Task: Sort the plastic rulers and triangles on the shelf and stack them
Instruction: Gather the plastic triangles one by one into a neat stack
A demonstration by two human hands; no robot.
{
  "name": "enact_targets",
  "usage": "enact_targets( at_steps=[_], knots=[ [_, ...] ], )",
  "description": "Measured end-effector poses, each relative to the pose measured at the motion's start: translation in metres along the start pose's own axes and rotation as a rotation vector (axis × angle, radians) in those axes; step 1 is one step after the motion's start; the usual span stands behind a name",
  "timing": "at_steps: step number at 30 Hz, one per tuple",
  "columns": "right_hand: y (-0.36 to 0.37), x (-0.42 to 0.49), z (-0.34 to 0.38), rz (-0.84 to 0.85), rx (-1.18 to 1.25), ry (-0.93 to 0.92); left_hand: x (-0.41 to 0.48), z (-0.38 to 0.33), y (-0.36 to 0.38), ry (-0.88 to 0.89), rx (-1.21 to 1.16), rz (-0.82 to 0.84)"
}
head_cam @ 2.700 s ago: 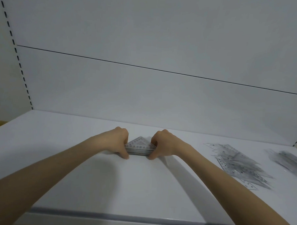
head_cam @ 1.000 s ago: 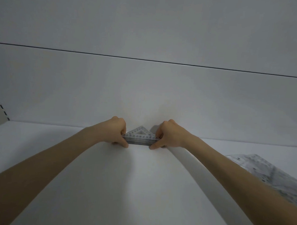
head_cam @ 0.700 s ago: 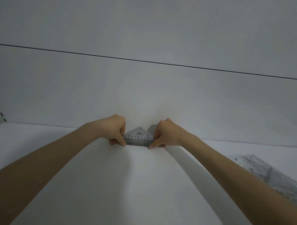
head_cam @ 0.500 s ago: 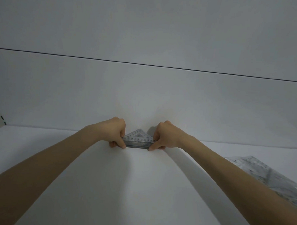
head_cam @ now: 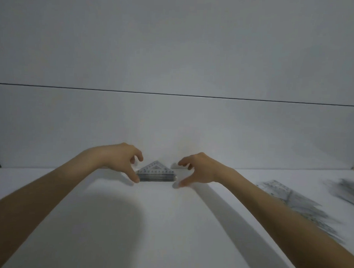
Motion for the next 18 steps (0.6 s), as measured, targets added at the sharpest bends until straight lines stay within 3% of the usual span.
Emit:
enact_targets(
  at_steps=[9,18],
  knots=[
    [-0.053,-0.086,-0.029,-0.217,0.057,0.022,-0.025,-0.079,-0.035,0.188,-0.112,-0.195],
    [-0.077,-0.165,-0.108,-0.262,0.058,0.013,-0.027,-0.192,-0.026,0.253,-0.119,-0.262]
  ],
)
Point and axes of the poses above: each hand's wrist, its own x-axis towards the middle knuckle, its own y-axis out of the palm, z = x × y, the point moved 3 cm from there along x, towards the middle knuckle, and after that the axes turned 2 degrees about -x, right-handed, at the moved point
